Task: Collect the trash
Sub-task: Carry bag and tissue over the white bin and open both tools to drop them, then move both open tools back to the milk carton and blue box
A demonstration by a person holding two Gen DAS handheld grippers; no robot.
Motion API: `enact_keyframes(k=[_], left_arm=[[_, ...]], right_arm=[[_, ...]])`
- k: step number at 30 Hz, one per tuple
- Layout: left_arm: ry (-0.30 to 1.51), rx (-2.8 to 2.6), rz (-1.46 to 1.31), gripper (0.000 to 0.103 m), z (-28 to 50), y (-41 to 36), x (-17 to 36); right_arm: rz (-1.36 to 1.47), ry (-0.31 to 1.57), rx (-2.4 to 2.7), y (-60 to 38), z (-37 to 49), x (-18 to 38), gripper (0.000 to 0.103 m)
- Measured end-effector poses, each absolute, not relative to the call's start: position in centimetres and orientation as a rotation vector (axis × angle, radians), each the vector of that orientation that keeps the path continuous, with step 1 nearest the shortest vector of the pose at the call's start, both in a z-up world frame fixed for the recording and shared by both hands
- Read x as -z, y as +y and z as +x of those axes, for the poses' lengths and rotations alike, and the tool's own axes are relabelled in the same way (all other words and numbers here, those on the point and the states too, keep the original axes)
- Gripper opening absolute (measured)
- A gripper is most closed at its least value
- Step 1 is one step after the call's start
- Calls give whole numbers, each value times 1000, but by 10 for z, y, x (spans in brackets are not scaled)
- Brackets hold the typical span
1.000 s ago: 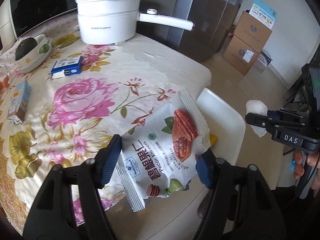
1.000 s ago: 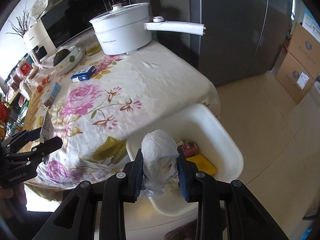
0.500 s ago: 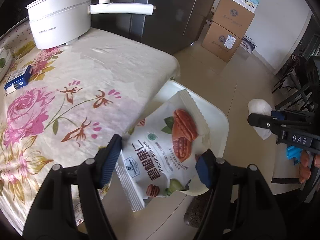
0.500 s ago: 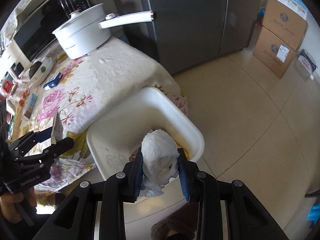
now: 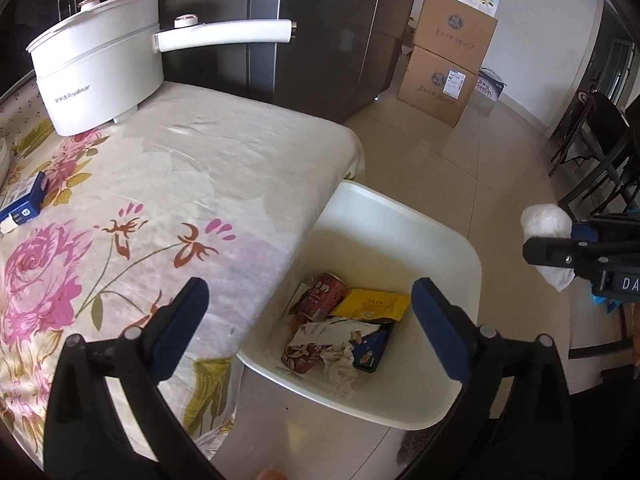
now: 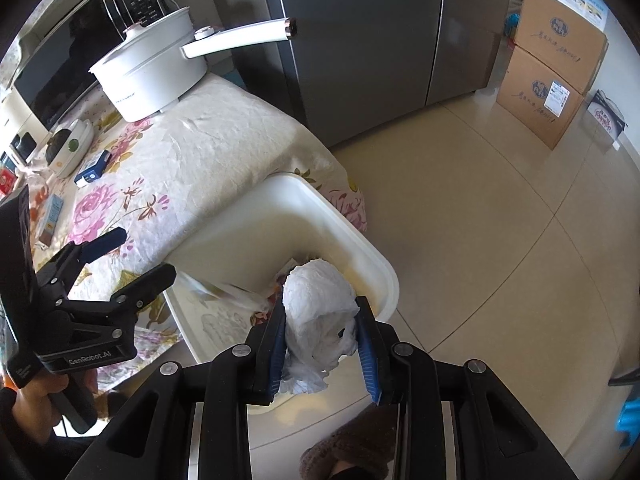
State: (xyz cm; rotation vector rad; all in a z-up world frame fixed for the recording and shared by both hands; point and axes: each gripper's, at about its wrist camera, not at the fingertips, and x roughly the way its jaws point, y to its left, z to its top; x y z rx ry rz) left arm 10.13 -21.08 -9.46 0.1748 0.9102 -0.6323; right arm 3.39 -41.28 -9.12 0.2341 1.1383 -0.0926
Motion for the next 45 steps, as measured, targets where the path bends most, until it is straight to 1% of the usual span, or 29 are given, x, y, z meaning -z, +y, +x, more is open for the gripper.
enact_keyframes(k=[6, 16, 17, 18, 20, 38, 45], left_arm=[[896, 573, 231, 102, 100, -198, 87], [910, 470, 211, 102, 103, -152, 71], [910, 461, 210, 102, 102, -146, 69], [911, 453, 209, 102, 102, -141, 67], [916, 438, 204, 102, 102, -131, 65], [936, 310, 125, 102, 99, -35, 51], [934, 205, 47, 102, 95, 28, 47]], right_arm=[[230, 1143, 93, -408, 38, 92, 34], [203, 1140, 87, -388, 52, 90, 34], [197, 1135, 93, -385, 54, 89, 41], [197, 1130, 99, -382, 56, 88, 55], [209, 1115, 101, -379, 58, 86, 72], [162, 1089, 40, -326, 76, 74, 75], [168, 1081, -6, -295, 89, 71, 77]])
